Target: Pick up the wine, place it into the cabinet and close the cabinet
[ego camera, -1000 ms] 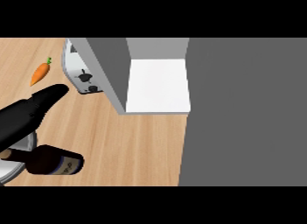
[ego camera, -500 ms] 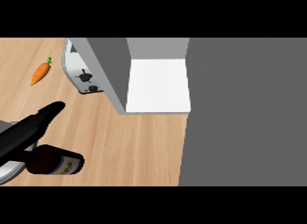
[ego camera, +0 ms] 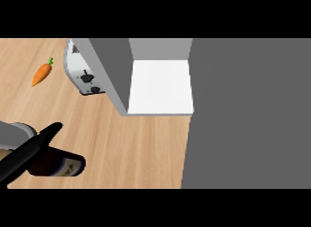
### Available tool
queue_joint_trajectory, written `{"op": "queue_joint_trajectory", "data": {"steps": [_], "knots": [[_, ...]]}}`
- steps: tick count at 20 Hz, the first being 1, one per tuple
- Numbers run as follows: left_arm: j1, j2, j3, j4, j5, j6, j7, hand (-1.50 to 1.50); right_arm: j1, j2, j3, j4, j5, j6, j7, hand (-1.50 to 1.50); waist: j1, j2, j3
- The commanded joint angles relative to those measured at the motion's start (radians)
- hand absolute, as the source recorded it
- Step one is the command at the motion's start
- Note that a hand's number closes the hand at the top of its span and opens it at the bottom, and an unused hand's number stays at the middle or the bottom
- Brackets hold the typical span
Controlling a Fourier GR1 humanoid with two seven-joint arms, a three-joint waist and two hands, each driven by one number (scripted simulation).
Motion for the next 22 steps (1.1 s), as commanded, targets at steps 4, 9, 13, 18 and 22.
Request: {"op": "queue_joint_trajectory", "data": {"steps": [4, 9, 13, 18, 22], "knots": [[0.139, 0.006, 0.040, 0.115, 0.265, 0.054, -0.266, -1.50, 0.039, 0.014, -0.011, -0.126, -0.137, 0.007, 0.085, -1.50, 0.001, -0.001, -0.001], [0.235, -0.001, -0.040, 0.166, 0.341, 0.152, -0.447, -1.50, 0.029, 0.032, -0.010, -0.119, -0.124, 0.003, 0.085, -1.50, 0.004, -0.001, 0.000], [0.280, -0.001, 0.054, 0.187, 0.484, 0.065, -0.545, -1.50, 0.059, 0.045, -0.020, -0.102, -0.127, 0.032, 0.065, -1.50, 0.005, -0.001, 0.000], [0.333, 0.012, 0.143, 0.233, 0.664, -0.013, -0.658, -1.50, 0.018, 0.040, -0.042, -0.101, -0.150, 0.017, 0.095, -1.50, 0.008, -0.001, 0.000], [0.367, -0.002, 0.073, 0.341, 0.725, 0.045, -0.841, -1.50, 0.009, 0.024, -0.068, -0.078, -0.178, 0.057, 0.067, -1.50, 0.008, -0.001, 0.000]]}}
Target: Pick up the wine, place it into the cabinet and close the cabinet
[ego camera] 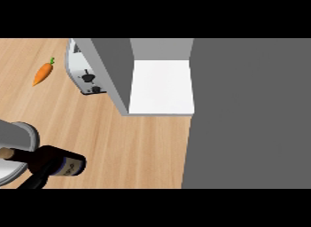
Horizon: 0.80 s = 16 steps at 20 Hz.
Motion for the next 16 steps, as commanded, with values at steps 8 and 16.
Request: {"op": "queue_joint_trajectory", "data": {"steps": [8, 16], "knots": [[0.021, -0.002, 0.047, 0.202, 0.170, -0.132, -0.254, -1.50, 0.000, 0.011, 0.008, -0.114, -0.075, -0.014, 0.088, -1.50, -0.002, 0.002, 0.000], [-0.075, -0.001, 0.147, 0.451, 0.259, -0.248, -0.388, -1.50, 0.004, 0.024, 0.008, -0.133, -0.071, -0.031, 0.101, -1.50, -0.005, 0.002, 0.000]]}}
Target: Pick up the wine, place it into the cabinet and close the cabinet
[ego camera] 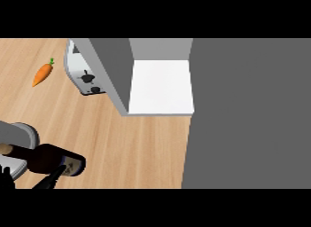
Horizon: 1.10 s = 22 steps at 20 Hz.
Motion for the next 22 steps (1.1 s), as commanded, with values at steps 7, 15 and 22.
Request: {"op": "queue_joint_trajectory", "data": {"steps": [7, 15, 22], "knots": [[-0.149, 0.013, 0.057, 0.233, 0.059, -0.055, -0.060, -1.50, -0.011, -0.022, -0.042, -0.144, -0.119, -0.036, 0.119, -1.50, -0.002, 0.003, -0.003], [-0.185, 0.016, 0.067, 0.321, 0.078, -0.089, -0.084, -1.50, -0.069, -0.016, -0.049, -0.046, -0.076, -0.001, 0.068, -1.50, 0.003, 0.003, -0.002], [-0.311, -0.006, 0.120, 0.566, 0.251, -0.242, -0.257, 1.50, 0.021, 0.033, 0.011, -0.124, -0.037, -0.015, 0.061, -1.50, -0.007, 0.002, -0.003]]}}
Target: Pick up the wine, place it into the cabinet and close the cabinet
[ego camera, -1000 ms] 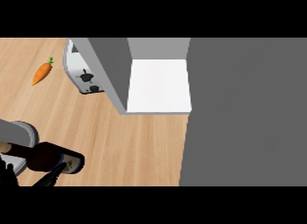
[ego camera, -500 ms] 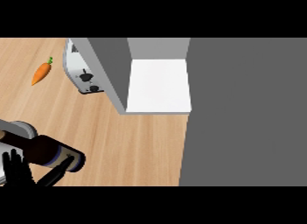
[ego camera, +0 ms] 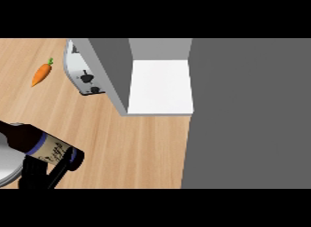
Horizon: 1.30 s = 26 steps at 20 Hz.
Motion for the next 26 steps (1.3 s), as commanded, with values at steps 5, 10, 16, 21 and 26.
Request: {"op": "queue_joint_trajectory", "data": {"steps": [5, 10, 16, 21, 26], "knots": [[-0.120, 0.032, 0.012, 0.184, 0.028, -0.084, -0.093, 1.50, 0.053, -0.012, -0.033, -0.157, -0.085, -0.016, 0.066, -1.50, -0.004, 0.001, 0.000], [-0.127, 0.015, -0.017, 0.205, 0.007, -0.025, -0.149, 1.50, 0.115, 0.072, 0.081, -0.119, 0.055, 0.016, -0.033, -1.50, 0.001, 0.001, 0.000], [-0.114, 0.127, -0.157, 0.275, -0.052, -0.378, -0.218, 1.50, 0.030, 0.007, 0.036, -0.061, 0.005, 0.004, -0.005, -1.50, -0.014, 0.001, -0.002], [-0.130, 0.127, -0.178, 0.361, -0.077, -0.533, -0.387, 1.50, 0.021, -0.013, 0.008, -0.115, -0.049, -0.024, 0.051, -1.50, -0.005, 0.001, -0.001], [-0.060, 0.116, -0.221, 0.168, -0.085, -0.516, -0.310, 1.50, 0.070, 0.028, 0.047, -0.113, 0.008, -0.005, 0.002, -1.50, 0.006, -0.001, 0.001]]}}
